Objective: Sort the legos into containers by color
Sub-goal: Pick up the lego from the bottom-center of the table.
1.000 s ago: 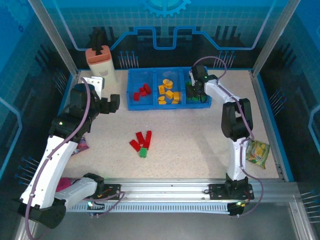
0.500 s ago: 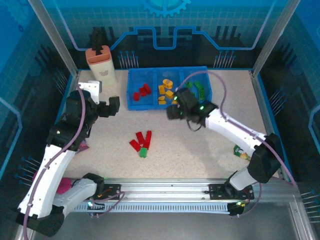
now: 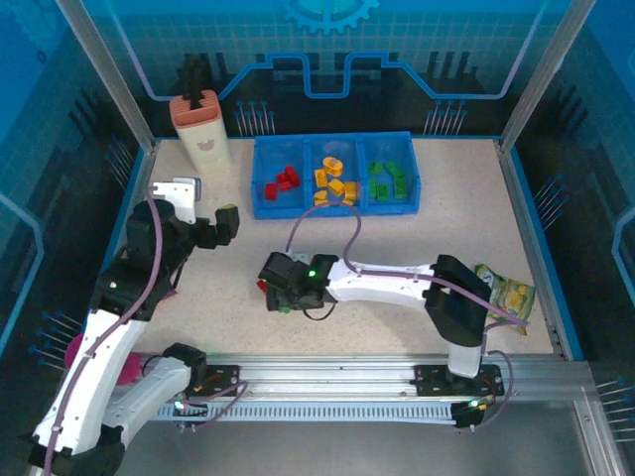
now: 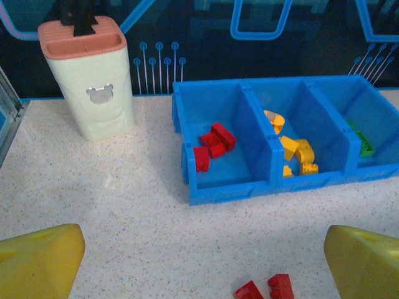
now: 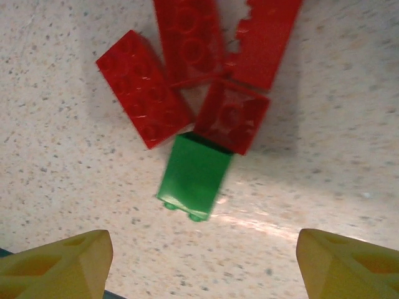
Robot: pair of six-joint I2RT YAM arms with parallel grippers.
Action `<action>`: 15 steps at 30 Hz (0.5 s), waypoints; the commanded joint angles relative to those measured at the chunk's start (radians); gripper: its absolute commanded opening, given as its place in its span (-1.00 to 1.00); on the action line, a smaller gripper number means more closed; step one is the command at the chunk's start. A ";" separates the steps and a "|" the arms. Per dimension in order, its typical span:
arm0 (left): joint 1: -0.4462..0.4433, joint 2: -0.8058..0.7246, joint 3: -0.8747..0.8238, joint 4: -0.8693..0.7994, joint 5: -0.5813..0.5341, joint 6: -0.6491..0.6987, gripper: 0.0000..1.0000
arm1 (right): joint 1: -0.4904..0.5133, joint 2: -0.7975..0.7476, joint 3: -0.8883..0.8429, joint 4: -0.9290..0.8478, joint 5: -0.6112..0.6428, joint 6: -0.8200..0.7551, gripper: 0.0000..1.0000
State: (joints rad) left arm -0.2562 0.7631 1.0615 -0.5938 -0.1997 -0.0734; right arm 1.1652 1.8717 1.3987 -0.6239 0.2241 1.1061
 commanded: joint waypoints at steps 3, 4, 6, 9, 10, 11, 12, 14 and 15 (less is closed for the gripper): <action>0.009 -0.065 0.002 0.031 0.021 -0.006 0.99 | 0.003 0.119 0.107 -0.089 -0.041 0.034 0.49; 0.009 -0.068 -0.001 0.031 0.023 -0.006 0.99 | 0.004 0.138 0.125 -0.103 -0.040 0.026 0.49; 0.009 -0.071 -0.006 0.029 0.028 -0.008 0.99 | 0.001 0.179 0.168 -0.131 -0.040 0.005 0.45; 0.009 -0.071 -0.008 0.032 0.028 -0.008 0.99 | -0.001 0.227 0.214 -0.156 -0.039 -0.017 0.36; 0.009 -0.071 -0.008 0.033 0.028 -0.008 0.99 | -0.002 0.239 0.223 -0.163 -0.039 -0.020 0.32; 0.009 -0.070 -0.007 0.035 0.029 -0.008 0.99 | -0.007 0.249 0.231 -0.170 -0.040 -0.024 0.26; 0.009 -0.068 -0.005 0.034 0.029 -0.008 0.99 | -0.010 0.259 0.237 -0.178 -0.041 -0.028 0.20; 0.009 -0.064 -0.004 0.032 0.031 -0.009 0.99 | -0.019 0.269 0.240 -0.193 -0.044 -0.036 0.10; 0.009 -0.061 -0.004 0.032 0.031 -0.008 0.99 | -0.022 0.272 0.238 -0.202 -0.046 -0.041 0.08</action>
State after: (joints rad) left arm -0.2558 0.6956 1.0615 -0.5922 -0.1856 -0.0746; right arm 1.1591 2.1216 1.6123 -0.7521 0.1818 1.0794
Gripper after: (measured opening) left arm 0.994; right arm 0.547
